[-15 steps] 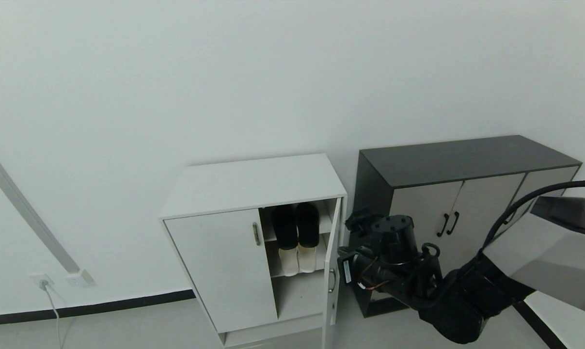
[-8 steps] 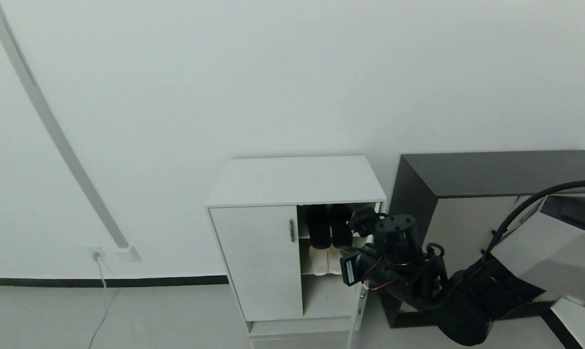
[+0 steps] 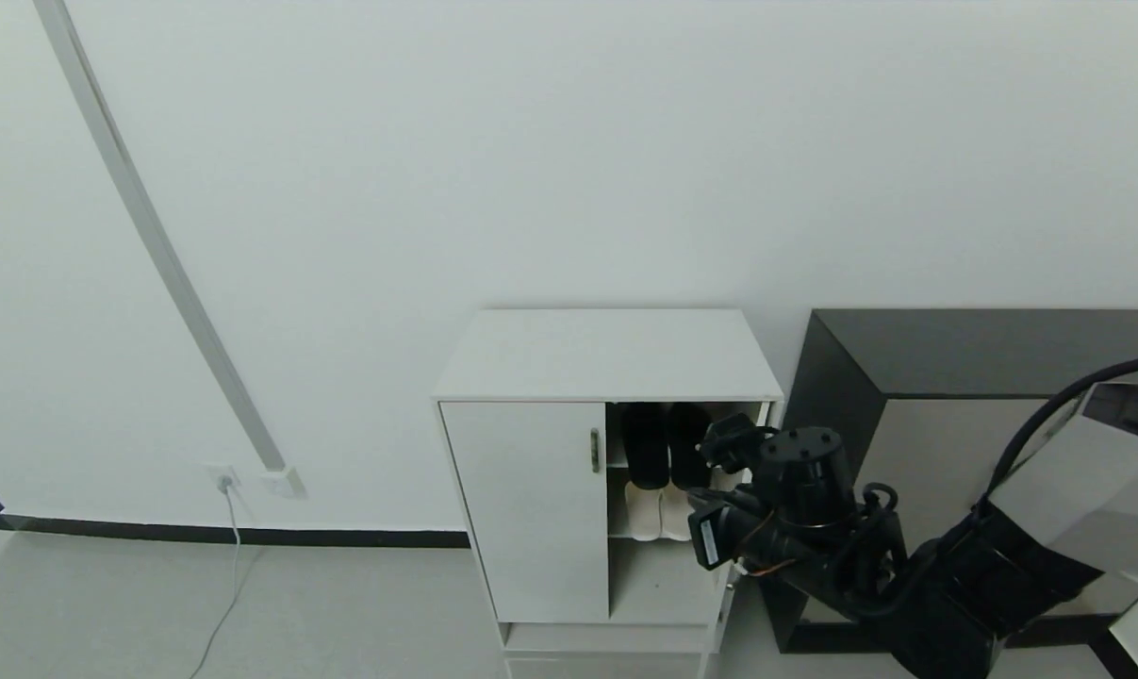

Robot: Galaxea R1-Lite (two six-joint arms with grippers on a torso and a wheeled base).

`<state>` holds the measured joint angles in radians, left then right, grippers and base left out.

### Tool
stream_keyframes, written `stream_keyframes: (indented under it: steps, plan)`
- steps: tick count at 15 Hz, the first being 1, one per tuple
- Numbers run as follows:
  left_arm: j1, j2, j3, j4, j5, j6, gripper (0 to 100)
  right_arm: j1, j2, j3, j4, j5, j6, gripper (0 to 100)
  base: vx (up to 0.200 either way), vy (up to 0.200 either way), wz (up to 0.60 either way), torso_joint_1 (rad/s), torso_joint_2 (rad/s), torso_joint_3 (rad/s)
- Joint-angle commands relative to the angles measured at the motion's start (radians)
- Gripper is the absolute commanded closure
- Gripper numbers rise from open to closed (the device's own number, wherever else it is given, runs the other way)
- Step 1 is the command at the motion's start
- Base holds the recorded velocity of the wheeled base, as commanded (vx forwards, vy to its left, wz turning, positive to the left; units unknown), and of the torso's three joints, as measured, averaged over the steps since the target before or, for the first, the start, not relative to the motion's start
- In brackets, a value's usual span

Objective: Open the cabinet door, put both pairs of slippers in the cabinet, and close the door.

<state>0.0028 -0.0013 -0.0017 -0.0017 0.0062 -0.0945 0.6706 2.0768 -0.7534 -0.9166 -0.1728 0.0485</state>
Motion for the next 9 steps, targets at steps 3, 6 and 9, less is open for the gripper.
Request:
stream_keyframes:
  steps: [3, 6, 9]
  plan:
    - [0.000, 0.001, 0.000, 0.000, 0.000, -0.001, 100, -0.071, -0.119, 0.158, 0.045, -0.001, -0.035, 100, 0.200, 0.000, 0.00, 0.010, 0.00, 0.006]
    - [0.000, 0.001, 0.000, 0.000, 0.000, -0.001, 100, -0.114, -0.184, 0.298, 0.056, -0.001, -0.076, 100, 0.000, 0.000, 0.00, 0.000, 0.00, 0.000]
    - [0.000, 0.001, 0.000, 0.000, 0.001, -0.001, 100, -0.120, -0.164, 0.341, 0.056, -0.001, -0.088, 100, 0.000, 0.000, 0.00, 0.000, 0.00, 0.000]
